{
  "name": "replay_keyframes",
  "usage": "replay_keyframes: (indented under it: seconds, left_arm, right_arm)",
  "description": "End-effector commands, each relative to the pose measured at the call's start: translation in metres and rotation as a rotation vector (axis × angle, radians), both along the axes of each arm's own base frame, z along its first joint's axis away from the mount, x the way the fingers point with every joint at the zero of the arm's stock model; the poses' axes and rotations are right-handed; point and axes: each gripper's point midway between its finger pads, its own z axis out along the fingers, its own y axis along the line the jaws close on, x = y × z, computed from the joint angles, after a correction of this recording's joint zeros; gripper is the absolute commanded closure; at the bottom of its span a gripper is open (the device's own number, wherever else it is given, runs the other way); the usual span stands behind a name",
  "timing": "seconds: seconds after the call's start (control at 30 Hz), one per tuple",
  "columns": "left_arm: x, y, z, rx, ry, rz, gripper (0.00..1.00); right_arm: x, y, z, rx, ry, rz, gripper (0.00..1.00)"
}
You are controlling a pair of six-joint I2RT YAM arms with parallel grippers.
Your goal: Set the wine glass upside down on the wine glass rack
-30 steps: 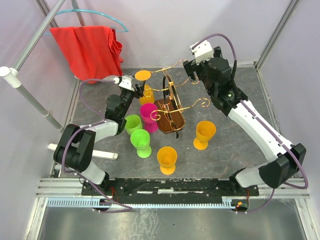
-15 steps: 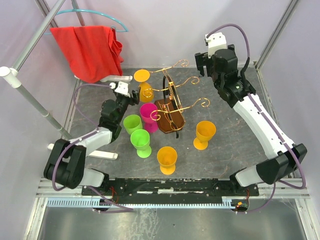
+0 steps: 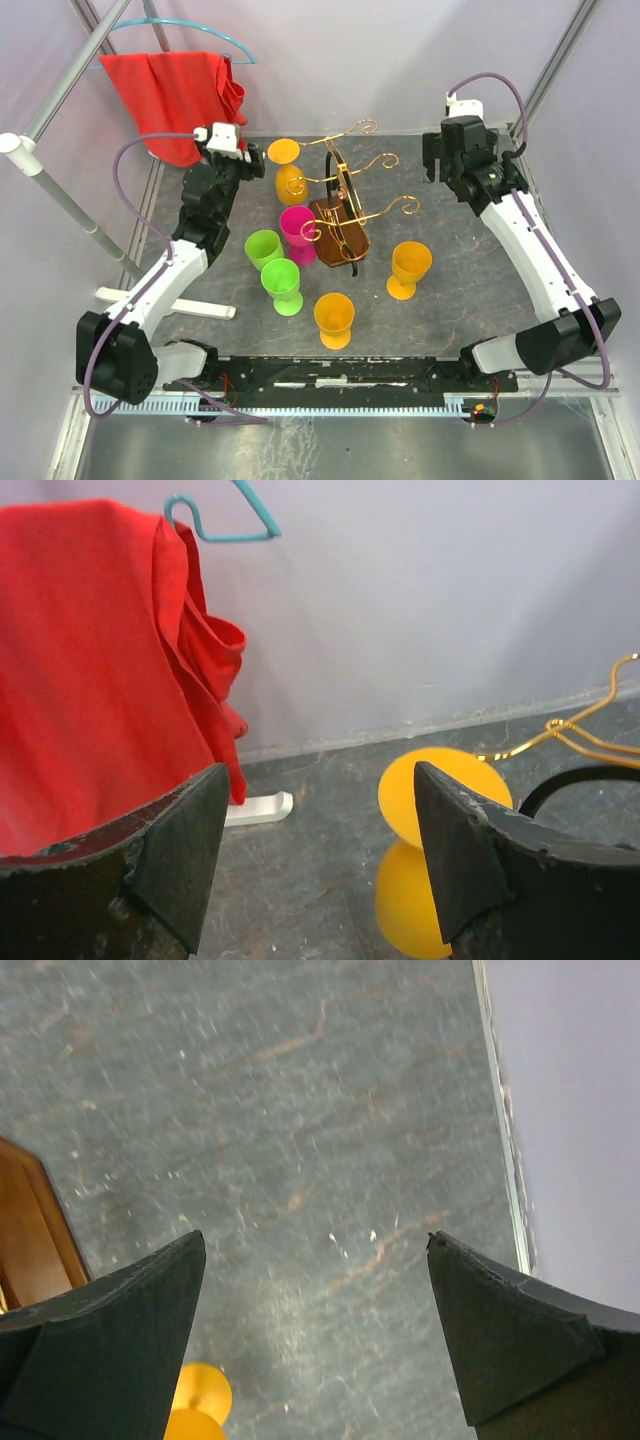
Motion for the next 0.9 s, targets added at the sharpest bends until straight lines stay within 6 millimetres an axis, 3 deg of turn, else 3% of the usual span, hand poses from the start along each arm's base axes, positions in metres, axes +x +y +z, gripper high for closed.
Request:
replay_keyframes:
  seconds: [0.0,0.2,0.37,0.47,0.6,0.73,0.87]
  left_arm:
    - [0.0,0.005,0.04,-0.032,-0.016,0.023,0.19]
    - [0.011,-0.003,0.066,-0.061,0.042,0.005,0.17]
    - [0.007,0.003,0.045,-0.008,0.242,0.041,0.16]
    - [-0.011,0.01,0.018,-0.002,0.382,0.064,0.15]
    - [-0.041,0.017,-0.004,-0.037,0.524,0.078,0.14]
    - [-0.077,0.02,-0.031,-0.061,0.695,0.087,0.14]
    - [-0.111,0.024,-0.058,-0.075,0.861,0.101,0.14]
  right_arm:
    - [-0.029,-0.008,-0.011,0.061,0.054,-0.026,0.01]
    - [-0.053,0.001,-0.022,0.101,0.119,0.051,0.04]
    - [-0.043,-0.008,0.004,0.057,0.044,0.025,0.04]
    - [-0.024,-0.007,0.031,0.049,-0.02,0.011,0.04]
    - [0.005,0.007,0.077,0.086,-0.119,0.043,0.04]
    - [0.028,0.021,0.101,0.114,-0.171,0.082,0.04]
    - [0.042,0.031,0.105,0.139,-0.178,0.102,0.04]
